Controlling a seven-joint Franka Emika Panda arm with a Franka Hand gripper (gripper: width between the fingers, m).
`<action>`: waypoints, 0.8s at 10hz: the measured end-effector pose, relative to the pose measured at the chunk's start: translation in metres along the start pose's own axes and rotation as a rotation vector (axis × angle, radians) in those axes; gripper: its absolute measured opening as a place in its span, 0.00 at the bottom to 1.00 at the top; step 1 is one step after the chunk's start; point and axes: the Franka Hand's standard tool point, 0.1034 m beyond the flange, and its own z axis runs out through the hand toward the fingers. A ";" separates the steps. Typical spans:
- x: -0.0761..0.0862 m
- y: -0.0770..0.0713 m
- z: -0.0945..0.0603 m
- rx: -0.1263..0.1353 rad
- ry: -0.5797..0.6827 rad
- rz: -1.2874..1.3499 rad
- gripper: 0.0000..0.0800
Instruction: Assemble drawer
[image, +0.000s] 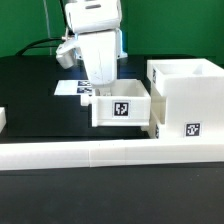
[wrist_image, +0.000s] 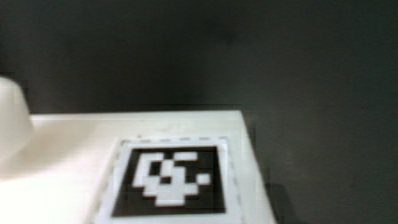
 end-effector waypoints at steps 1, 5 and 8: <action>0.000 0.000 0.000 0.000 0.000 0.000 0.05; 0.007 0.003 -0.003 0.023 0.005 -0.029 0.05; 0.002 0.001 -0.001 0.025 0.027 -0.035 0.05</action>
Offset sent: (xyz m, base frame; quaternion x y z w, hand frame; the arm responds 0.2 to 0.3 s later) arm 0.0132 0.0198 0.0152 0.0208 -0.0174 -0.0365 0.9990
